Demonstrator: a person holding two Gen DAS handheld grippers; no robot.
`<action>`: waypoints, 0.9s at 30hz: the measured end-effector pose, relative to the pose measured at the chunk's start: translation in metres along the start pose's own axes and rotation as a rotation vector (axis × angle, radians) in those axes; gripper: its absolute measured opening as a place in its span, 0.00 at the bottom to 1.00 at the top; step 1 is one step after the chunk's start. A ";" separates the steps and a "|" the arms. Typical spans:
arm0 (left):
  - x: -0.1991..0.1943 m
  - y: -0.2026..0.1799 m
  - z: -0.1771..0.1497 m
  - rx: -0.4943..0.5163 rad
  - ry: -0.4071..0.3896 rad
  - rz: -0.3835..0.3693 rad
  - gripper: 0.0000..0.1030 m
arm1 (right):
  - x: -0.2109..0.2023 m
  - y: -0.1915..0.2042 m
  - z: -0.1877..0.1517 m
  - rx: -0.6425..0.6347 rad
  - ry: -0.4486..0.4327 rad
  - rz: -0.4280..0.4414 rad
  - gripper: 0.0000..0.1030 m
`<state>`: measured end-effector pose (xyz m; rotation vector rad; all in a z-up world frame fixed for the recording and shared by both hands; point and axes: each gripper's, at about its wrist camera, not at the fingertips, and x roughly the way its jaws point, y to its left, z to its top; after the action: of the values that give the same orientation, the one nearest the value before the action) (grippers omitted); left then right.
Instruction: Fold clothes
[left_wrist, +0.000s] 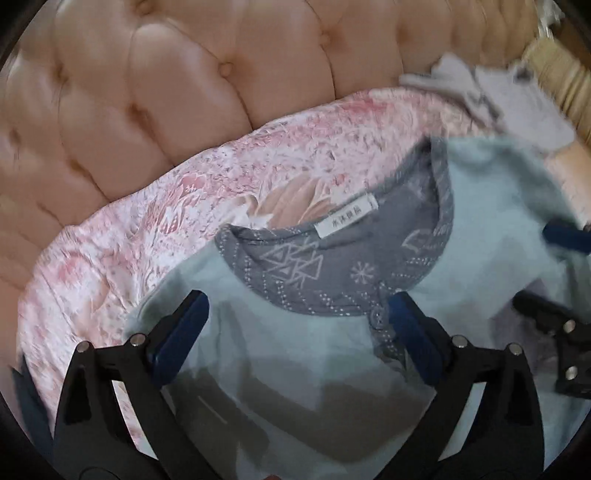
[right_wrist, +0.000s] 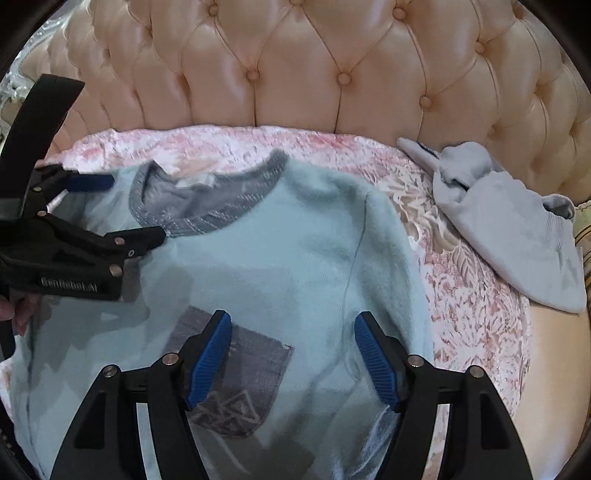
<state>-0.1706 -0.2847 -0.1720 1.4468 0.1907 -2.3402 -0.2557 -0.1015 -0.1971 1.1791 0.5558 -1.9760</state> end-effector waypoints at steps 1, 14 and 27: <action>-0.008 0.004 0.000 -0.016 -0.031 -0.002 0.95 | -0.005 0.000 0.003 0.005 -0.023 0.010 0.68; -0.005 0.009 -0.010 -0.020 -0.007 -0.097 0.98 | 0.022 -0.009 0.042 0.063 0.042 -0.076 0.73; -0.074 0.024 -0.080 0.070 -0.063 -0.223 1.00 | -0.069 0.028 -0.042 0.016 -0.061 0.092 0.87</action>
<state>-0.0657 -0.2634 -0.1414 1.4472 0.2672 -2.5915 -0.1910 -0.0634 -0.1559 1.1303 0.4470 -1.9342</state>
